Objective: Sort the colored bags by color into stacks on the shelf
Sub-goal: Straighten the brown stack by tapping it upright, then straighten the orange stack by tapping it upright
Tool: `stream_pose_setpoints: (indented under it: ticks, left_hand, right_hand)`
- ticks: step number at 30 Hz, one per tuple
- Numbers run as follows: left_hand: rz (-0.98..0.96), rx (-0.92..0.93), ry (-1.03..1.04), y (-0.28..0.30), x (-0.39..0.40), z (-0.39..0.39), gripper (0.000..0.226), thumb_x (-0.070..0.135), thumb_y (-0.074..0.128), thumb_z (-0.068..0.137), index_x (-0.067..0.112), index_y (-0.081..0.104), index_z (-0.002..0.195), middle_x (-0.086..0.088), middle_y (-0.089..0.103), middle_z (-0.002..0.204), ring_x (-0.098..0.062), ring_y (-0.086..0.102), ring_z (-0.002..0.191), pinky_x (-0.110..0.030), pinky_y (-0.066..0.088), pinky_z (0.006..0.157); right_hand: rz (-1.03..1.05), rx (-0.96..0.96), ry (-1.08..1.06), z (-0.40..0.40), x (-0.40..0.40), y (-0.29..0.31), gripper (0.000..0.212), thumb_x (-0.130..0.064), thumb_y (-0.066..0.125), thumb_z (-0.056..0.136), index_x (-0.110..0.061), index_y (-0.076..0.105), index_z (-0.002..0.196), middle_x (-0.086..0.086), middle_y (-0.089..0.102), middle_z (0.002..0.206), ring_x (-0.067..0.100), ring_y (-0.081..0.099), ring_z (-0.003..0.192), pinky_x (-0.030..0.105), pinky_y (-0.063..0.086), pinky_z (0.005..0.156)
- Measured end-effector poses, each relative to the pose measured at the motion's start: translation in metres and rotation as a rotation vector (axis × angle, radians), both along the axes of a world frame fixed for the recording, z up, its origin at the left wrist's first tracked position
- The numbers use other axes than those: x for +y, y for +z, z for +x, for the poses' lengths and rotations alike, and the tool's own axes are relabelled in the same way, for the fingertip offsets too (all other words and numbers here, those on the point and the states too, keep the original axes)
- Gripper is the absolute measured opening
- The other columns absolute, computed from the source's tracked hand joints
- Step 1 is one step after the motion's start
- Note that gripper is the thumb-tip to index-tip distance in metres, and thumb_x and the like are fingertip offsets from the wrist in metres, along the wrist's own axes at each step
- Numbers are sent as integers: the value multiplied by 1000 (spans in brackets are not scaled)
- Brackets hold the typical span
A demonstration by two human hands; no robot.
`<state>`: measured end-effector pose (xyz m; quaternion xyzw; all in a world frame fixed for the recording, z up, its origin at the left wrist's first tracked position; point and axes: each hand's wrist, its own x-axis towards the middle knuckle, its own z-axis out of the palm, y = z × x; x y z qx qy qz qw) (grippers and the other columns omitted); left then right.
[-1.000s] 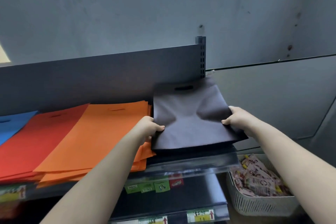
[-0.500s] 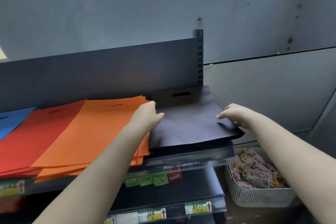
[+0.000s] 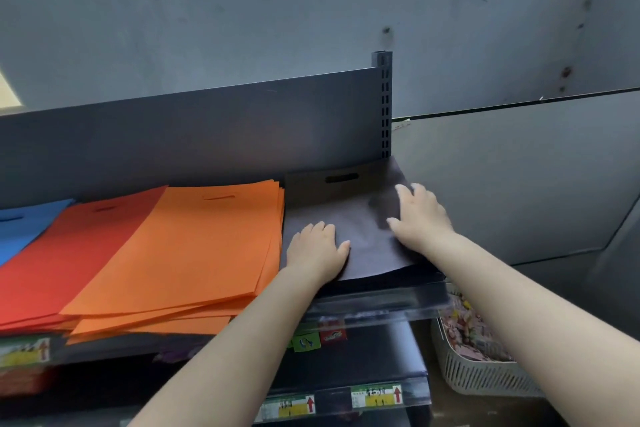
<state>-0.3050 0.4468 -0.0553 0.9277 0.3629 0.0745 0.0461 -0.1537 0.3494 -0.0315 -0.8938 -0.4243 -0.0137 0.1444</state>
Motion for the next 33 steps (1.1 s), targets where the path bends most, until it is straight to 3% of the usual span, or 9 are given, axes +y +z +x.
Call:
stream_pose_setpoints:
  ticks: [2, 3, 5, 8, 19, 23, 27, 30, 33]
  left_hand:
    - [34, -39, 26, 4, 1, -4, 40, 40, 38, 98, 11, 52, 122, -7, 54, 128, -27, 46, 120, -36, 38, 91]
    - [63, -44, 41, 6, 3, -6, 40, 40, 39, 98, 13, 51, 124, -5, 53, 129, -27, 46, 120, -36, 39, 89]
    - [108, -16, 55, 6, 6, -14, 40, 40, 39, 98, 16, 50, 127, -4, 52, 132, -27, 45, 121, -35, 39, 90]
    - [92, 13, 1, 0, 5, -23, 39, 41, 38, 98, 17, 53, 124, -4, 54, 130, -27, 46, 119, -35, 40, 90]
    - [16, -51, -108, 0, -3, -26, 38, 42, 39, 97, 16, 57, 118, -3, 58, 124, -25, 52, 115, -36, 41, 90]
    - [35, -226, -143, 26, 9, -55, 43, 38, 44, 97, 15, 50, 133, -3, 52, 137, -23, 47, 125, -35, 39, 99]
    - [4, -364, -103, 51, 44, -124, 37, 38, 49, 96, 20, 55, 127, 2, 57, 129, -19, 51, 119, -35, 43, 94]
    - [-35, -310, -67, 47, 64, -178, 38, 42, 52, 93, 22, 57, 125, 5, 58, 127, -14, 51, 116, -30, 42, 92]
    - [-100, -158, -106, 30, 71, -216, 48, 56, 53, 88, 25, 57, 125, 8, 57, 128, -12, 50, 117, -30, 42, 92]
  right_hand:
    - [-48, -212, 26, -13, 7, 4, 55, -32, 49, 94, -14, 27, 142, 20, 4, 157, 36, 3, 145, 48, 11, 115]
    - [-52, -276, 45, -17, 9, 4, 53, -33, 47, 95, -15, 28, 141, 20, 3, 157, 36, 1, 145, 49, 9, 115]
    - [-52, -308, 141, -26, 13, 1, 48, -38, 43, 96, -16, 36, 138, 14, 21, 153, 32, 17, 142, 44, 22, 110]
    - [-139, -214, 239, -41, 12, -12, 45, -44, 38, 98, -19, 43, 134, 6, 42, 140, 28, 38, 128, 39, 34, 97]
    - [-195, -212, 118, -53, 4, -17, 42, -46, 33, 99, -19, 50, 127, 4, 51, 130, 26, 47, 121, 37, 39, 88]
    - [-3, -223, 159, -71, 19, 6, 42, -40, 38, 99, -20, 46, 135, 4, 50, 135, 25, 48, 122, 36, 40, 93]
    - [192, -51, 290, -118, 45, 27, 35, -33, 48, 97, -20, 55, 128, 1, 55, 130, 22, 51, 119, 35, 45, 94]
    - [168, 69, 406, -162, 63, 24, 31, -32, 53, 94, -20, 61, 121, 2, 61, 123, 19, 54, 112, 33, 45, 92]
    - [56, 61, 481, -197, 76, 12, 30, -36, 54, 93, -24, 62, 119, -2, 61, 121, 18, 54, 110, 33, 46, 90]
